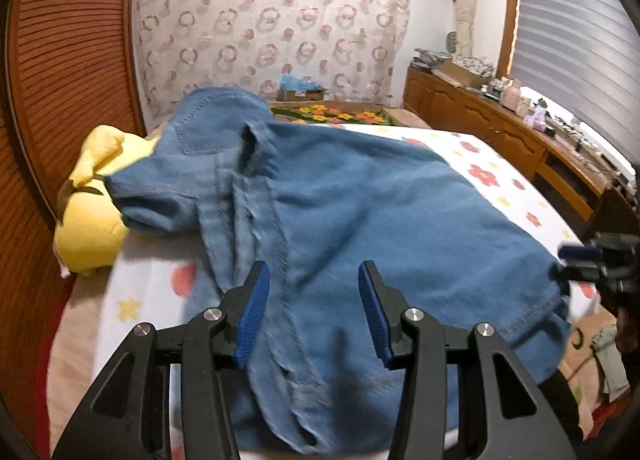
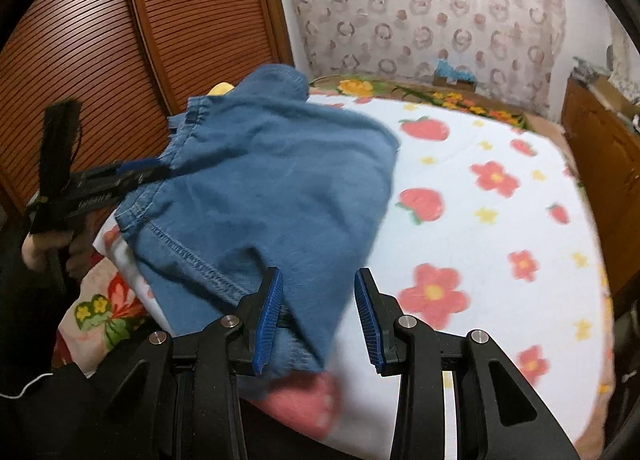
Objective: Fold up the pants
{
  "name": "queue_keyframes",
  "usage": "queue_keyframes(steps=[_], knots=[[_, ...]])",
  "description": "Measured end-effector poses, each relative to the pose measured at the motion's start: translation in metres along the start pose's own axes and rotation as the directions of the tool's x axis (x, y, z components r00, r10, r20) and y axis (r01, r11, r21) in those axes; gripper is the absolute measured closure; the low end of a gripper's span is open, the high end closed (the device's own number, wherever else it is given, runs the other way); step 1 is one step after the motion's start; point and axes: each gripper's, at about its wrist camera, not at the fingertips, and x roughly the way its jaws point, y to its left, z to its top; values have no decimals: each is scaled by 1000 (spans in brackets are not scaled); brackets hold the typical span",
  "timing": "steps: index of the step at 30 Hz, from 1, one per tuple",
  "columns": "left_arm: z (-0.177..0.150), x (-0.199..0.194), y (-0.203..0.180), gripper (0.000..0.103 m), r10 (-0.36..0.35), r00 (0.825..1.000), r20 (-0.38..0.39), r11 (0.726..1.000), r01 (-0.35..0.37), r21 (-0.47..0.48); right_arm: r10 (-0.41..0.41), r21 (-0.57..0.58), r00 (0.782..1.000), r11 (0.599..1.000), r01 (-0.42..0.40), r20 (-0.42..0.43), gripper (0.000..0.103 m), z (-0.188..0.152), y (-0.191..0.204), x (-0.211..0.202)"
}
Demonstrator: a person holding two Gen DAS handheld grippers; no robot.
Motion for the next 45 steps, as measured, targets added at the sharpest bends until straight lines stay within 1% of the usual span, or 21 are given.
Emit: queue_keyframes(steps=[2,4,5,7,9,13,16,19,21,23,25,30,33,37,39,41,45], knots=[[6,6,8,56,20,1000,3,1000,-20,-2,15,9,1000,1000,-15,-13,64,-5,1,8],[9,14,17,56,53,999,-10,999,-53,-6,14,13,999,1000,-13,-36,64,-10,1,17],[9,21,22,56,84,996,-24,996,-84,-9,9,15,999,1000,-8,-44,64,-10,2,18],[7,29,32,56,101,994,-46,995,-102,-19,8,15,998,1000,-7,-59,64,-12,1,19],[2,37,39,56,88,994,-69,995,-91,-30,12,15,998,1000,-11,-61,62,-10,-2,17],[-5,39,41,56,91,994,-65,995,-93,-24,5,23,1000,1000,-5,-31,61,-1,-6,5],[-4,34,39,56,92,994,-53,995,-93,-23,5,36,1000,999,-4,-12,57,7,-15,1],[-4,23,38,56,99,995,-31,995,-100,-24,-1,33,1000,999,2,-7,56,18,-24,7],[-5,13,33,56,90,996,-14,995,-91,-32,-5,39,1000,999,5,-8,56,25,-30,13],[-5,6,31,56,78,997,-2,996,-78,-34,14,51,1000,999,-14,-3,56,30,-29,18],[-5,0,25,56,69,998,7,997,-69,-20,27,58,1000,998,-28,16,56,34,-33,15],[-2,-8,13,56,45,999,18,999,-45,9,24,46,998,999,-26,49,55,39,-31,10],[-3,-8,8,56,33,999,20,999,-33,13,-10,46,1000,999,9,27,54,43,-30,23],[-5,-5,2,56,25,1000,9,1000,-25,19,-38,60,998,997,40,-40,54,51,-38,60],[-7,-3,0,56,23,1000,4,1000,-23,20,-32,82,997,996,38,-68,54,51,-47,74],[-9,-1,-1,56,22,1000,-4,1000,-22,21,-10,104,996,994,19,-87,54,51,-54,86],[-13,4,-2,56,21,1000,-15,1000,-20,22,17,113,994,994,-5,-103,54,51,-53,99]])
